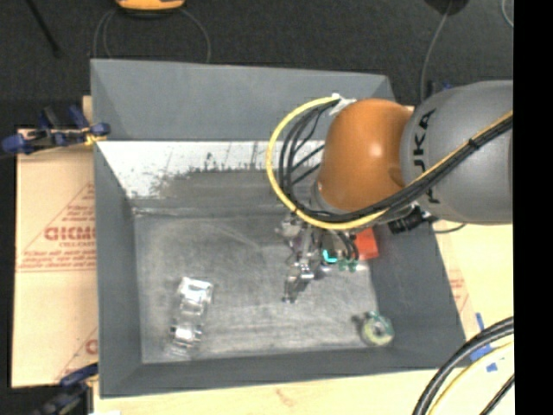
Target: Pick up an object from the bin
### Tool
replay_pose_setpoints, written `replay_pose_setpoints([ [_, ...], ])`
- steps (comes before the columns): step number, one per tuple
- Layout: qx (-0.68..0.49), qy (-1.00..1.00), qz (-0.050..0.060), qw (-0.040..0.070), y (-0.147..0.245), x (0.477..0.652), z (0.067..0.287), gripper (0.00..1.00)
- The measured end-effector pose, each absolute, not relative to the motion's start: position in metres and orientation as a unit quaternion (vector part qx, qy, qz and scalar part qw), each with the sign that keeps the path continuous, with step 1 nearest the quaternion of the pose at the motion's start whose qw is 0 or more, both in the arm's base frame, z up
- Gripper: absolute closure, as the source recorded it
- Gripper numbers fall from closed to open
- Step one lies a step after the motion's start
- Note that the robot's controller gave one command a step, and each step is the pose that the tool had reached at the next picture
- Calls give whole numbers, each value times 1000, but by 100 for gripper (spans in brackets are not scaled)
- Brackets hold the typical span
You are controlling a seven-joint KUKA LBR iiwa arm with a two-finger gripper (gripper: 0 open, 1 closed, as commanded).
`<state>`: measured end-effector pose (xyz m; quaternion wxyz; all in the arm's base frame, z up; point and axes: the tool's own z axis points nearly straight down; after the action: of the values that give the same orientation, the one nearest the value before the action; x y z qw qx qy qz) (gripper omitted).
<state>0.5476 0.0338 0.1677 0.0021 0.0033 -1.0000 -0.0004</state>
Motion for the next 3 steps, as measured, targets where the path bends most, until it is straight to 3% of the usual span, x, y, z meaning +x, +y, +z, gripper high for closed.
replay_pose_setpoints([
  [1,-63,-998,1,-2,-66,625,107,0],
  [2,46,-999,1,-4,-72,622,91,0],
  [3,71,-997,1,-9,-103,605,75,0],
])
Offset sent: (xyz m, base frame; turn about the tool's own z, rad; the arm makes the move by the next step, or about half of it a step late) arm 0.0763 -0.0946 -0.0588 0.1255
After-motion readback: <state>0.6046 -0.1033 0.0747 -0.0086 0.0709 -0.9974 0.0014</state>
